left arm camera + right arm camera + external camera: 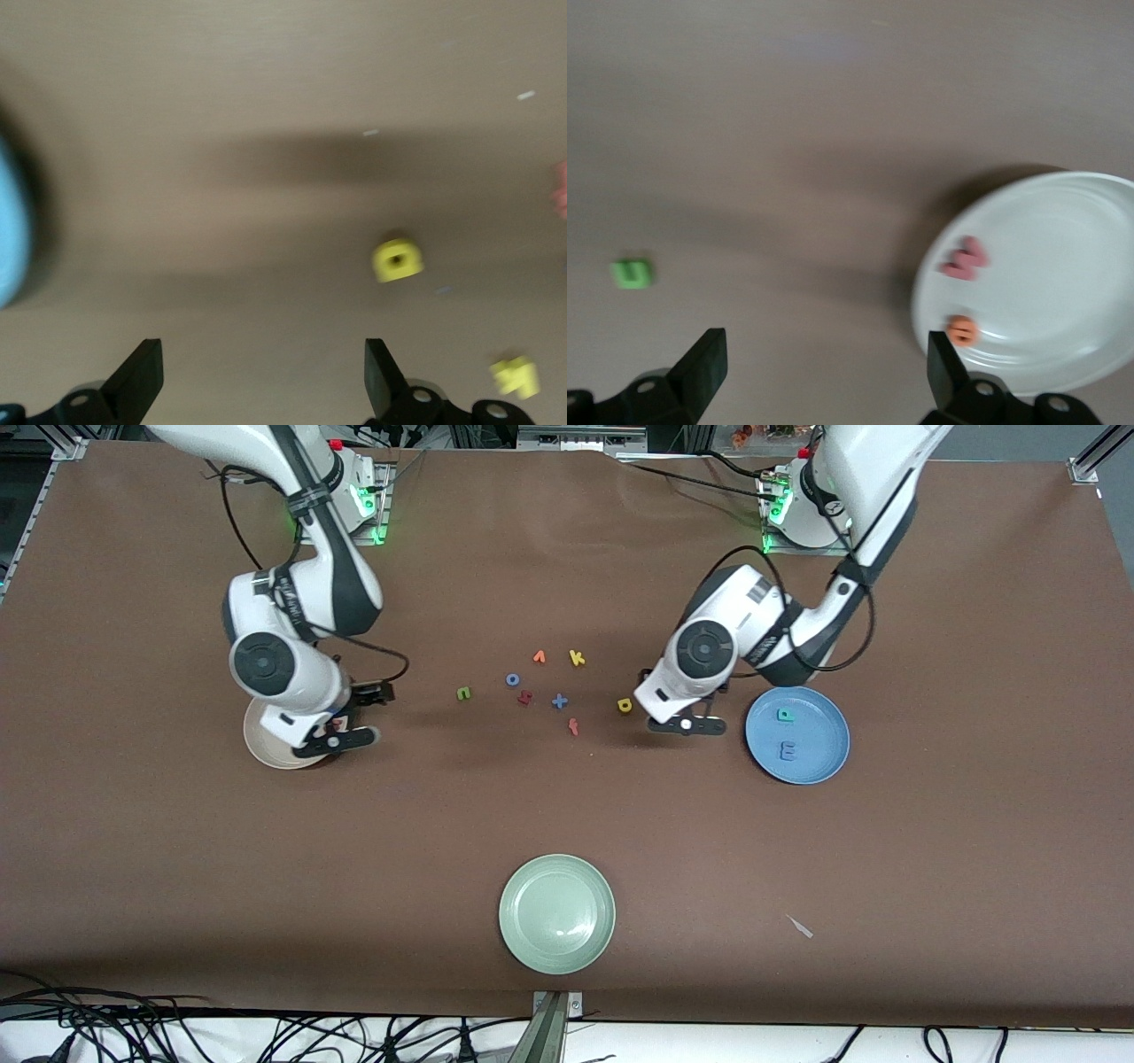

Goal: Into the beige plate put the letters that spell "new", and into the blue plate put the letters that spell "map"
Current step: 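Grasp the green u with the right gripper while the left gripper grasps the o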

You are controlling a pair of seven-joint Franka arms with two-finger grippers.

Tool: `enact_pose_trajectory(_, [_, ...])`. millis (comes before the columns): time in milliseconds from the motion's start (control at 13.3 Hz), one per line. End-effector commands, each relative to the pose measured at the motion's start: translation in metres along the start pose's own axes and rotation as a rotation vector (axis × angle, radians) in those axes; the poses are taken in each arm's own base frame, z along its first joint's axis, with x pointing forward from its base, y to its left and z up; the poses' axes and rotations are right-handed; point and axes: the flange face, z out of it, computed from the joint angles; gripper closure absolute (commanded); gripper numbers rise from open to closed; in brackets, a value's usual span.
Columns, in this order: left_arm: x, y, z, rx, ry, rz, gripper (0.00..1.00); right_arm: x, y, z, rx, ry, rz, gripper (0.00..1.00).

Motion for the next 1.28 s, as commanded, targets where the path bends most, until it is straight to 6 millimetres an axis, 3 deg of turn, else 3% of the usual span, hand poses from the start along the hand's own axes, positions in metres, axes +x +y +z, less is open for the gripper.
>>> enact_pose_trajectory(0, [0.013,0.019,0.028,-0.075,-0.001,-0.088,0.00,0.003,-0.047,0.014,-0.002,0.046,0.015,0.00])
enact_pose_trajectory(301, [0.005,0.045,0.051,-0.121,0.026,-0.091,0.00,-0.012,-0.113,0.053,0.015,0.130,0.064,0.00])
enact_pose_trajectory(452, [0.005,0.048,0.059,-0.133,0.035,-0.089,0.03,-0.018,-0.130,0.069,0.029,0.166,0.035,0.00])
enact_pose_trajectory(678, [0.007,0.047,0.065,-0.125,0.031,-0.085,0.26,-0.022,-0.137,0.078,0.030,0.164,0.015,0.00])
enact_pose_trajectory(904, [0.013,0.043,0.072,-0.137,0.032,-0.095,0.33,-0.033,-0.130,0.090,0.025,0.150,0.021,0.00])
enact_pose_trajectory(979, [0.012,0.043,0.072,-0.136,0.033,-0.090,0.44,-0.037,-0.128,0.094,0.025,0.150,0.025,0.00])
enact_pose_trajectory(1130, [0.012,0.044,0.072,-0.135,0.033,-0.090,0.86,-0.042,-0.125,0.103,0.029,0.167,0.033,0.00])
enact_pose_trajectory(1205, [0.012,0.044,0.072,-0.135,0.033,-0.093,0.99,-0.043,-0.125,0.103,0.034,0.167,0.039,0.01])
